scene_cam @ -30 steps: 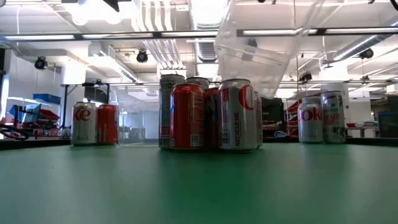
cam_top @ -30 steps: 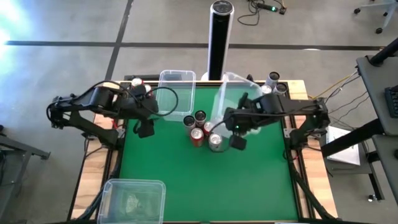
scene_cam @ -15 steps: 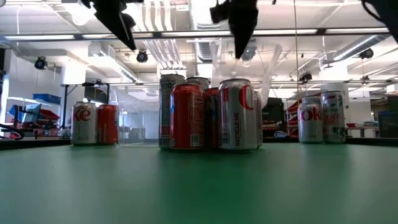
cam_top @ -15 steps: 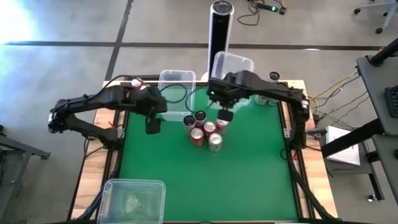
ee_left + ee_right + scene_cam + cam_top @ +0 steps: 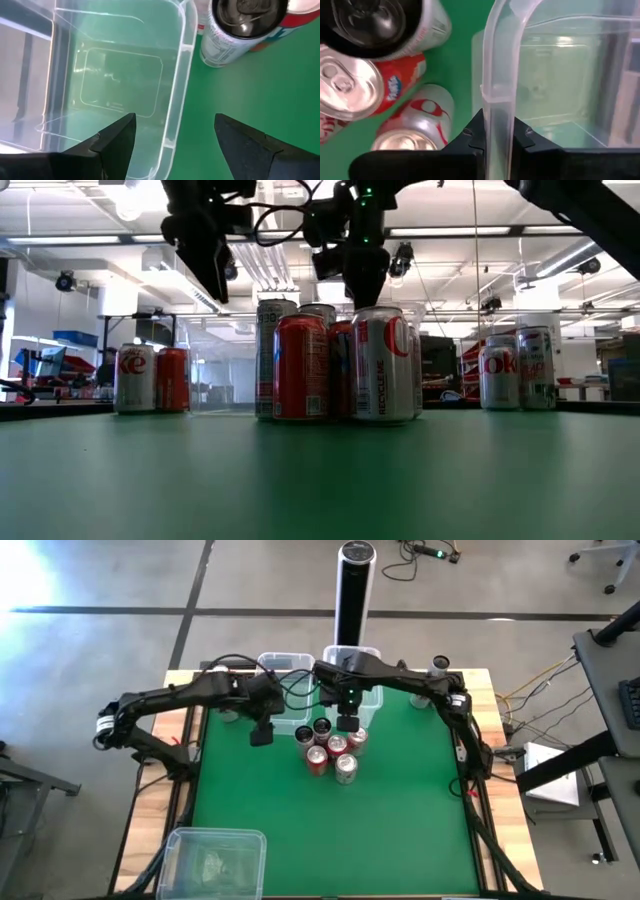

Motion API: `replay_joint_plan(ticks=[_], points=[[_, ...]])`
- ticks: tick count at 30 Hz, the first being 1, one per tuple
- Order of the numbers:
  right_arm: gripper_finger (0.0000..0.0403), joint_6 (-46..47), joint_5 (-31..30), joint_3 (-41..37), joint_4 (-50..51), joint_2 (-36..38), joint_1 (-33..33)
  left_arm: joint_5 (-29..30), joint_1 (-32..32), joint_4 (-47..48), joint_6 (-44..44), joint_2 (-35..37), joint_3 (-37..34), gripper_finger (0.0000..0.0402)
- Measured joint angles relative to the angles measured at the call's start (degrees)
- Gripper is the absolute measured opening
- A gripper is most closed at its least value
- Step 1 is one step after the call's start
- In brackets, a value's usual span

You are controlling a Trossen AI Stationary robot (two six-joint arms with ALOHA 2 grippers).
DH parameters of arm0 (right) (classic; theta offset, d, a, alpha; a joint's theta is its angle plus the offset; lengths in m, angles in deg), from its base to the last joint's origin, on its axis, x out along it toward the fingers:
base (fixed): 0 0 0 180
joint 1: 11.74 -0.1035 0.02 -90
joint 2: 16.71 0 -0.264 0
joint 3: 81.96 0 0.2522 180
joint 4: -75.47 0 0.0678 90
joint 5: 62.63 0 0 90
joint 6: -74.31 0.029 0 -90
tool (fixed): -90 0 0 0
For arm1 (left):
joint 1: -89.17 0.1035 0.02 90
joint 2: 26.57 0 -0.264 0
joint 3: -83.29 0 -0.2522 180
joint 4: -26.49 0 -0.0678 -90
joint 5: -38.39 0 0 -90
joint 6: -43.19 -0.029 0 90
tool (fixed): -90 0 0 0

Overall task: Sort soda cans
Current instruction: Move the right transparent bin to the top center of the table

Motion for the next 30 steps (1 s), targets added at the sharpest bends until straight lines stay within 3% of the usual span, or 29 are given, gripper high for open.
replay_joint_plan(ticks=[6,14,19,24,30], points=[[0.0055,-0.2,1.0,0.0,-0.6,-0.2,0.0,-1.5,0.4,-0.8,0.9,-1.9,-0.1,0.0254],[0.0169,0.7,0.8,-0.1,0.0,2.1,-0.5,-1.4,1.2,-2.5,0.0,-4.6,-0.1,0.0254],[0.0222,8.4,1.0,-0.1,0.7,8.9,-0.5,-1.4,2.1,-2.6,-3.1,-4.7,-0.1,0.0254],[0.026,23.8,0.4,-0.7,0.6,15.2,2.4,-1.5,4.2,-2.9,-5.7,-4.6,-0.4,0.0254],[0.0286,33.7,-5.0,-9.2,-0.5,20.4,8.0,-1.9,7.1,-2.7,-4.0,-4.6,-1.1,0.0254]])
